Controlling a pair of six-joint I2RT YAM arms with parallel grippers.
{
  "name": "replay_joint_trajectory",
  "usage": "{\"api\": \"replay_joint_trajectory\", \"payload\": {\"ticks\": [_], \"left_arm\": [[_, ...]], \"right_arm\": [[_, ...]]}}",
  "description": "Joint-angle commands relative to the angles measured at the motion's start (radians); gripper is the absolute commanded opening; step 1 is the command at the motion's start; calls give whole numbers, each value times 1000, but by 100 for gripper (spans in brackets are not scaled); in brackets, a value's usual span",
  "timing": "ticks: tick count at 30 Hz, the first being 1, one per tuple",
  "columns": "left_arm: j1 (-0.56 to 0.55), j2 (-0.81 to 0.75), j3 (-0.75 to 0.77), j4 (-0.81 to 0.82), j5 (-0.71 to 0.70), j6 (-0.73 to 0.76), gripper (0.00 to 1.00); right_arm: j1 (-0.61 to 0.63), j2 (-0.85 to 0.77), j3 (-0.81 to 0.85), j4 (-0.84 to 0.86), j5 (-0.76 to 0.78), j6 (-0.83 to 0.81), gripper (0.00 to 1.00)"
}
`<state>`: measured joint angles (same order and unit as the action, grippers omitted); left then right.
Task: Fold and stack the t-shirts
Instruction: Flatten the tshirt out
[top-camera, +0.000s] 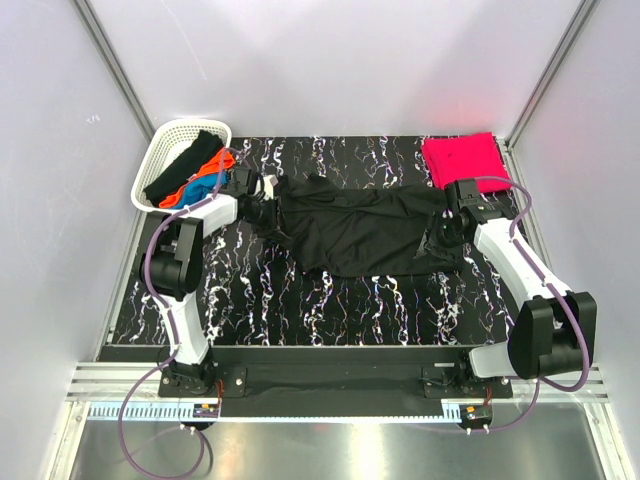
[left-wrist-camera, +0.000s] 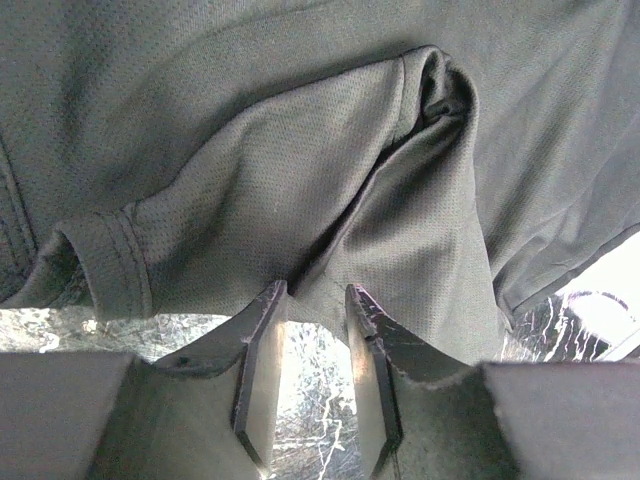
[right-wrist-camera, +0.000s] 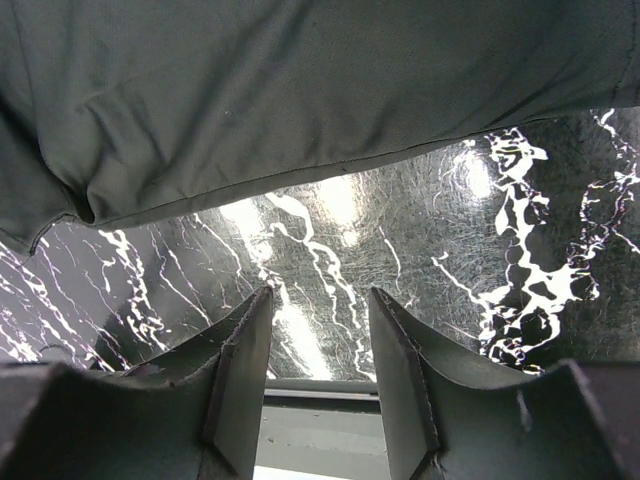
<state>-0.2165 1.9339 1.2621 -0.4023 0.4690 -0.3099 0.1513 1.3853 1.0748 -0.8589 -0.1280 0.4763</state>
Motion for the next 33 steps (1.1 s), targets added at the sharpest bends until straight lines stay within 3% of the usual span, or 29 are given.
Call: {"api": "replay_joint_trajectory", "payload": {"ticks": [1,7,11,14,15,18,23,29,31,33], "left_arm": [[2,10,36,36,25,5,35],[2,16,28,37,25,2,34],[2,25,34,36,17,5,25],[2,20,42,36,14,0,2],[2,13,42,36,11,-3,0],[2,-56,28,28,-19,-29,0],[-9,-229,-70,8,-29,-116,0],[-53,-389,-168,-10,-35,-132,0],[-61,-436,-188,-10,-36,-130,0],[-61,-460,-196,-10,-35,-132,0]], "right_arm": [[1,-6,28,11,-32,7,50],[1,-15,17,11,-35,7,50],[2,-14,11,11,-28,12,50],[2,-6,16,11,-29,19,50],[1,-3,16,11,-22,25,51],[-27,3,1,6,25,64,56],[-192,43,-29,-11,102,120,65],[-451,86,-116,61,36,182,57],[-489,109,-136,116,5,196,46],[-501,139,-118,129,-16,196,43]]}}
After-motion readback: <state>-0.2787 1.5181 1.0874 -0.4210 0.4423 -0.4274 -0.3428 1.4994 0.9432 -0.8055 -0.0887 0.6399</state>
